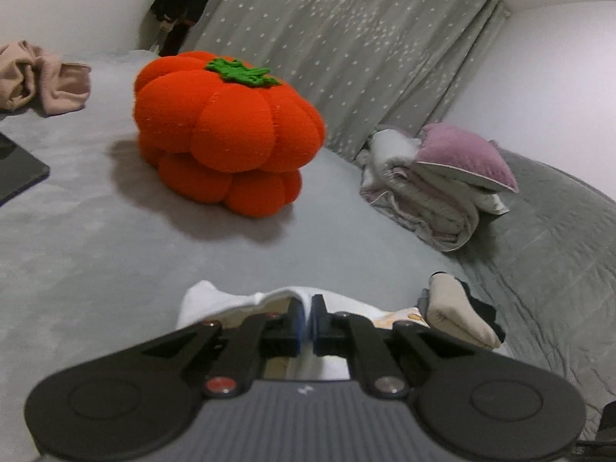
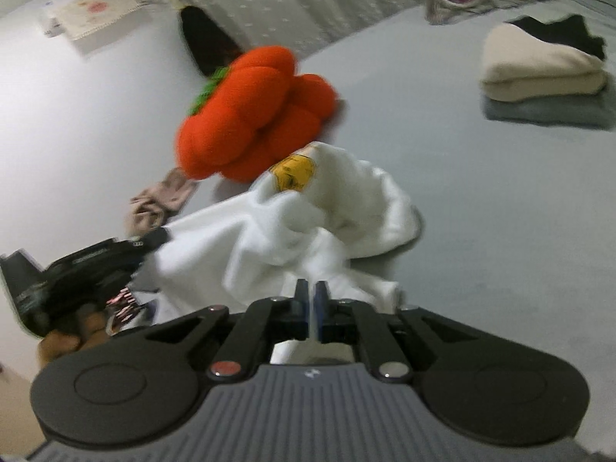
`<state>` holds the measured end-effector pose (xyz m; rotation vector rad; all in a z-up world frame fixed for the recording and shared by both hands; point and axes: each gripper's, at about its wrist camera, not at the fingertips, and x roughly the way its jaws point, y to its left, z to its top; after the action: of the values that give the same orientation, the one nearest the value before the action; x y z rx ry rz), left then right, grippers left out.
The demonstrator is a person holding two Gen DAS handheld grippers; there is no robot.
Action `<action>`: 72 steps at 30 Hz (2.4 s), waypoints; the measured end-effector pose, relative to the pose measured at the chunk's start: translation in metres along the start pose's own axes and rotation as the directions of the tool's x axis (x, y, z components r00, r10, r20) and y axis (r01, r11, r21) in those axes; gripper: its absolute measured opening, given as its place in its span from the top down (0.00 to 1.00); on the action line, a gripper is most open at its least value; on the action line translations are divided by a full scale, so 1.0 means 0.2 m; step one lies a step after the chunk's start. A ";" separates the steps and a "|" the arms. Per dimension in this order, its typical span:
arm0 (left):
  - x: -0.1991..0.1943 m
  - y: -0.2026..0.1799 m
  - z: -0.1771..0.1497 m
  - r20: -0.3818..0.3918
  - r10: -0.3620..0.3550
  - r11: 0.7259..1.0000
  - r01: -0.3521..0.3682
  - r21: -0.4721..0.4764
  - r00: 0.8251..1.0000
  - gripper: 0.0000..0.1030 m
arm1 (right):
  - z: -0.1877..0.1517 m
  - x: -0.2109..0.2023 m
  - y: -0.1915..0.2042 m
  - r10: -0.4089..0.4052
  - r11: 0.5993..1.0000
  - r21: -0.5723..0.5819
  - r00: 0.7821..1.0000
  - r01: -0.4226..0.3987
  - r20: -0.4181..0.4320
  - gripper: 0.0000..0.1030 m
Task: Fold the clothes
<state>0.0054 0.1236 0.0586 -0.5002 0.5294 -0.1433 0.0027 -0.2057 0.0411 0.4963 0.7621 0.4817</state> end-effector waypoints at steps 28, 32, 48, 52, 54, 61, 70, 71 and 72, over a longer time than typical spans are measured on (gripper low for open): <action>0.15 0.28 0.00 0.000 0.515 0.845 -0.508 0.167 0.857 0.96 | -0.08 0.38 -0.23 -0.241 0.969 0.034 0.968 0.243 -0.068 0.45; 0.18 0.29 -0.01 -0.007 0.536 0.833 -0.528 0.166 0.844 0.96 | -0.12 0.48 -0.24 -0.247 0.968 0.029 0.963 0.251 -0.107 0.47; 0.18 0.25 -0.03 -0.039 0.472 0.876 -0.465 0.126 0.880 0.66 | -0.06 0.30 -0.22 -0.344 0.939 0.012 0.939 0.344 0.030 1.00; 0.17 0.21 -0.04 -0.025 0.428 0.897 -0.422 0.135 0.903 0.61 | 0.02 0.17 -0.29 -0.391 0.920 0.054 0.912 0.387 0.121 1.00; 0.16 0.18 -0.04 -0.018 0.397 0.910 -0.391 0.142 0.918 0.56 | 0.04 0.14 -0.34 -0.366 0.930 0.085 0.924 0.359 0.107 0.97; 0.15 0.12 -0.05 -0.035 0.231 0.971 -0.228 0.079 0.972 0.45 | 0.00 0.20 -0.34 -0.316 0.946 0.085 0.949 0.313 0.021 0.76; 0.18 0.03 -0.09 -0.015 0.142 0.984 -0.140 0.107 0.990 0.45 | -0.10 0.38 -0.23 -0.263 0.964 0.007 0.962 0.264 -0.068 0.47; 0.19 0.01 -0.10 -0.020 0.145 0.982 -0.141 0.124 0.989 0.45 | -0.11 0.41 -0.22 -0.262 0.965 -0.006 0.961 0.263 -0.085 0.49; 0.19 0.00 -0.11 -0.025 0.141 0.981 -0.136 0.140 0.990 0.45 | -0.12 0.44 -0.21 -0.261 0.965 -0.021 0.960 0.261 -0.103 0.57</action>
<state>0.0269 0.1034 0.0248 -0.3251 0.5821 -0.0545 0.0489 -0.1820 -0.0438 0.3588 0.9125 0.2651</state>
